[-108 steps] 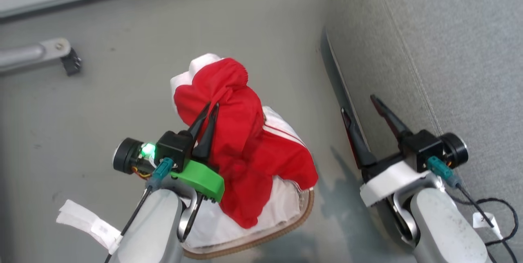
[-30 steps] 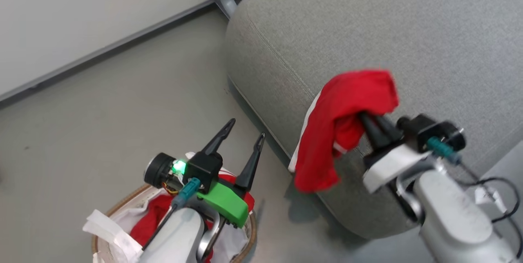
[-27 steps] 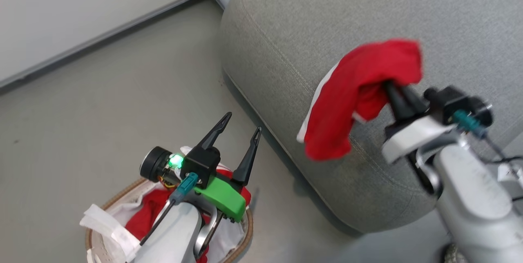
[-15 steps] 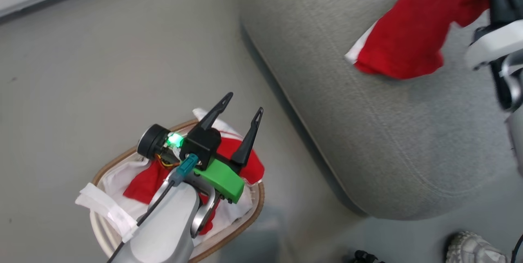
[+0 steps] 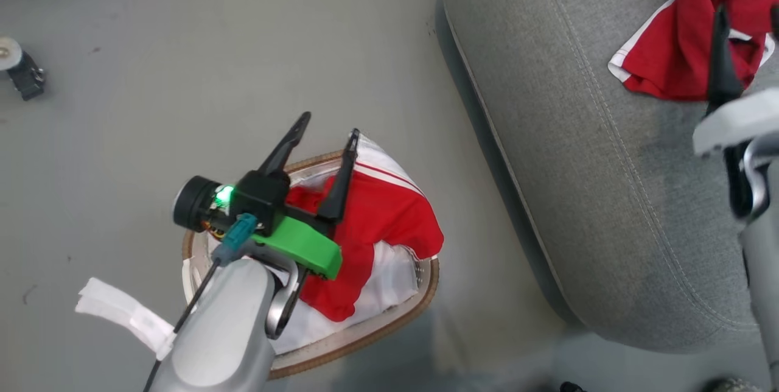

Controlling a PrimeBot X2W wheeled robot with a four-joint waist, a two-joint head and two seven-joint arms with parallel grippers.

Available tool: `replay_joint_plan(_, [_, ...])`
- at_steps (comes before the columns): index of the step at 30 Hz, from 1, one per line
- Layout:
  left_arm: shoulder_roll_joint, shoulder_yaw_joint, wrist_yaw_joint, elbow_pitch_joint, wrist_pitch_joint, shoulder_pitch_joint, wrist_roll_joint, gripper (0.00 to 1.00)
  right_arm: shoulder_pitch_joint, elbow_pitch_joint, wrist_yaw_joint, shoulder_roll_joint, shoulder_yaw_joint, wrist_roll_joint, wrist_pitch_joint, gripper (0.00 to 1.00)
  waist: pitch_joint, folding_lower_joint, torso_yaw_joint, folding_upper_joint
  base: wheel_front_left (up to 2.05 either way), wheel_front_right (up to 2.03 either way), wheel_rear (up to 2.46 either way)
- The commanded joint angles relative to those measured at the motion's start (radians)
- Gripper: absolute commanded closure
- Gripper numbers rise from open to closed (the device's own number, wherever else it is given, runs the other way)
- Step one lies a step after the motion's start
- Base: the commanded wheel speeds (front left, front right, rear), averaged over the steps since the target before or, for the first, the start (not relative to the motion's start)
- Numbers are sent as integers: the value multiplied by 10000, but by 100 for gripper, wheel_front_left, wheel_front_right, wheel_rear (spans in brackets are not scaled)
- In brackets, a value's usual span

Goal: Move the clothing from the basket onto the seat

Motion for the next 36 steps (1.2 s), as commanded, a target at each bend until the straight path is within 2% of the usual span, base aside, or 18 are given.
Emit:
replay_joint_plan(1, [-15, 271, -24, -72, -1, 191, 93, 0, 464, -115, -14, 55, 139, 49, -22, 0, -450, -1, 193, -1, 0, 0, 0])
replay_joint_plan(8, [-174, 1512, -23, -110, -1, 933, 188, 0, 1929, -951, -14, 558, 608, 201, -22, 0, -1402, -1, 677, -1, 0, 0, 0])
replay_joint_plan(19, [-306, 3484, 120, 129, -3, 2127, 204, 0, 2915, -1736, -14, 1529, 1630, 345, -22, 0, -2647, -1, 1788, -1, 0, 0, 0])
replay_joint_plan(24, [-300, 3841, 281, 198, -1, 2603, 93, 0, 3296, -1619, -14, 1717, 1889, 302, -22, 0, -3155, -1, 2228, -1, 0, 0, 0])
replay_joint_plan(28, [-309, 4021, 237, 207, -1, 3032, 22, 0, 3720, -1535, -14, 1814, 1864, 420, -22, 0, -3583, -1, 2473, -1, 0, 0, 0])
replay_joint_plan(36, [-306, 4207, 172, 259, -1, 3809, 40, 0, 4577, -1550, -14, 1924, 1851, 278, -22, 0, -4025, -1, 2621, -1, 0, 0, 0])
